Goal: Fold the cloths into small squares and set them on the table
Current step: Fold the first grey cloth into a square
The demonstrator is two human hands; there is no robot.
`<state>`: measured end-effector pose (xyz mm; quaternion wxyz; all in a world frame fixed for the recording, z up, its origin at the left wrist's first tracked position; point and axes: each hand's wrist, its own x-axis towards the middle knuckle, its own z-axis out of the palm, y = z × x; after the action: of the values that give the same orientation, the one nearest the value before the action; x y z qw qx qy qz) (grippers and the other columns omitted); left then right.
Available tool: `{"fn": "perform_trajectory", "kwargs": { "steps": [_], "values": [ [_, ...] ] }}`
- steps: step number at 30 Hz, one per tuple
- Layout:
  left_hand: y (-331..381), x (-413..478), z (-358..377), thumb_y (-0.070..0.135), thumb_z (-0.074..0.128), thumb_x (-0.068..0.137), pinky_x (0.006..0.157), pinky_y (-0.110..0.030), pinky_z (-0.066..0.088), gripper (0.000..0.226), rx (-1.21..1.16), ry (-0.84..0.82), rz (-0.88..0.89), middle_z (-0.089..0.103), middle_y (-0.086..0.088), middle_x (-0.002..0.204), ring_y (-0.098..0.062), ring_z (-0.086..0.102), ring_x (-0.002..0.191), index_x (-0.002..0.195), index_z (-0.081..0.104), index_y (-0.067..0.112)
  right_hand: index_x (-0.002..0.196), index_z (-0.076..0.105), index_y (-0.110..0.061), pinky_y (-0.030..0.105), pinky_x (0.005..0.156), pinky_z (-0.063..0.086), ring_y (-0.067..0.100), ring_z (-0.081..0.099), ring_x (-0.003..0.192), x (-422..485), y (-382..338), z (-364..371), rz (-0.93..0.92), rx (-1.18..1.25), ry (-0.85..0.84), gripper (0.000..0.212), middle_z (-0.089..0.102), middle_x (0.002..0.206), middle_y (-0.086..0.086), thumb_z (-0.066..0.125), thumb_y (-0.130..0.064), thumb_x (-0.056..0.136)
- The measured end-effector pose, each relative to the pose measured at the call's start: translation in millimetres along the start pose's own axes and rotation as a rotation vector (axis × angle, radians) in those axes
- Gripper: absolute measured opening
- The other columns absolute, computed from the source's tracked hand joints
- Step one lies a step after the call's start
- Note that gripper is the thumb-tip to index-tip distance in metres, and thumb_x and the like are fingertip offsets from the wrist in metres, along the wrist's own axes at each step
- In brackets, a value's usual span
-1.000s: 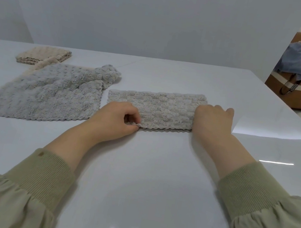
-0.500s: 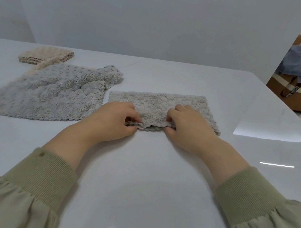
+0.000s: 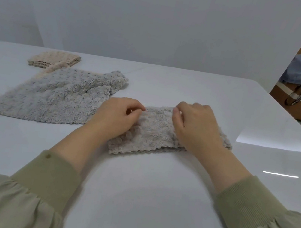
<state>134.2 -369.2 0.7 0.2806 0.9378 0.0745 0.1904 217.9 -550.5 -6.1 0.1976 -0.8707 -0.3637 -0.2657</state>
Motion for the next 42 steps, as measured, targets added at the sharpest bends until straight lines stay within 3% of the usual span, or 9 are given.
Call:
{"fn": "perform_trajectory", "kwargs": {
  "steps": [2,4,8,16,21,24,33,37,42],
  "values": [
    [-10.1,3.4,12.2,0.034,0.041,0.096,0.097,-0.037,0.04,0.038,0.325,-0.079,0.124,0.059,0.001,0.125,-0.021,0.05,0.117,0.127,0.056,0.017,0.091,0.064,-0.007,0.043,0.074,0.044,0.03,0.056,0.077,3.2,-3.4,7.8,0.008,-0.007,-0.019,0.049,0.065,0.078,0.008,0.023,-0.034,0.089],
    [-12.1,1.3,23.5,0.042,0.027,0.099,0.113,-0.044,0.022,0.056,0.45,-0.278,0.06,0.03,-0.004,0.152,-0.027,0.023,0.141,0.146,0.028,0.012,0.116,0.06,-0.006,0.044,0.09,0.041,0.032,0.055,0.103,4.2,-11.2,14.3,0.005,0.016,-0.098,0.053,0.065,0.109,0.012,0.022,-0.033,0.091],
    [-8.8,-1.9,30.7,0.047,0.016,0.1,0.118,-0.048,0.001,0.062,0.538,-0.401,-0.028,-0.003,0.001,0.16,-0.02,-0.007,0.146,0.152,0.001,0.018,0.147,0.029,-0.019,0.049,0.117,0.009,0.019,0.017,0.144,0.7,-15.0,30.1,0.063,0.109,-0.428,0.049,0.025,0.156,0.0,0.026,-0.035,0.1],
    [-14.0,-1.5,19.5,0.054,0.015,0.097,0.117,-0.05,-0.004,0.063,0.507,-0.459,-0.032,-0.007,0.008,0.159,-0.018,-0.012,0.146,0.151,-0.002,0.028,0.151,0.012,-0.018,0.058,0.114,-0.002,0.021,0.004,0.146,5.9,50.5,23.5,0.499,-0.195,-0.565,0.058,0.006,0.16,-0.001,0.017,-0.039,0.097],
    [-1.6,-6.9,20.4,0.048,0.016,0.099,0.115,-0.053,-0.003,0.059,0.563,-0.239,-0.007,0.002,0.004,0.16,-0.02,-0.009,0.146,0.151,0.009,0.021,0.149,0.019,-0.016,0.052,0.115,-0.003,0.019,0.001,0.147,5.7,15.2,21.3,0.196,-0.166,-0.37,0.052,0.007,0.16,0.002,0.022,-0.034,0.1],
    [-0.4,-11.6,29.5,0.056,0.016,0.096,0.116,-0.053,-0.004,0.067,0.554,-0.357,-0.008,-0.005,0.004,0.16,-0.021,-0.012,0.146,0.152,0.001,0.021,0.149,0.022,-0.021,0.054,0.115,-0.001,0.016,0.006,0.146,1.2,-2.8,29.8,0.067,-0.068,-0.471,0.049,0.014,0.159,-0.002,0.021,-0.032,0.101],
    [-6.0,-7.9,29.7,0.062,0.015,0.093,0.116,-0.05,-0.006,0.071,0.54,-0.458,-0.038,-0.011,0.007,0.159,-0.019,-0.01,0.146,0.151,-0.006,0.026,0.147,0.025,-0.019,0.058,0.112,0.005,0.019,0.015,0.144,9.3,53.7,33.9,0.464,-0.129,-0.492,0.052,0.019,0.157,-0.002,0.016,-0.031,0.098],
    [-7.2,-7.1,30.2,0.063,0.015,0.093,0.115,-0.05,-0.007,0.071,0.53,-0.446,-0.037,-0.011,0.008,0.159,-0.018,-0.011,0.146,0.151,-0.006,0.027,0.129,0.046,-0.013,0.056,0.107,0.019,0.025,0.036,0.13,17.5,68.2,31.5,0.597,-0.088,-0.411,0.044,0.047,0.135,0.005,0.02,-0.026,0.096],
    [-8.7,-4.5,27.0,0.062,0.026,0.093,0.117,-0.05,0.001,0.069,0.454,-0.385,-0.014,0.002,0.009,0.159,-0.016,-0.001,0.146,0.151,0.008,0.029,0.118,0.053,-0.009,0.051,0.104,0.028,0.03,0.043,0.119,25.2,76.4,33.4,0.625,-0.127,-0.384,0.04,0.055,0.121,0.011,0.026,-0.026,0.094]
  ]
}}
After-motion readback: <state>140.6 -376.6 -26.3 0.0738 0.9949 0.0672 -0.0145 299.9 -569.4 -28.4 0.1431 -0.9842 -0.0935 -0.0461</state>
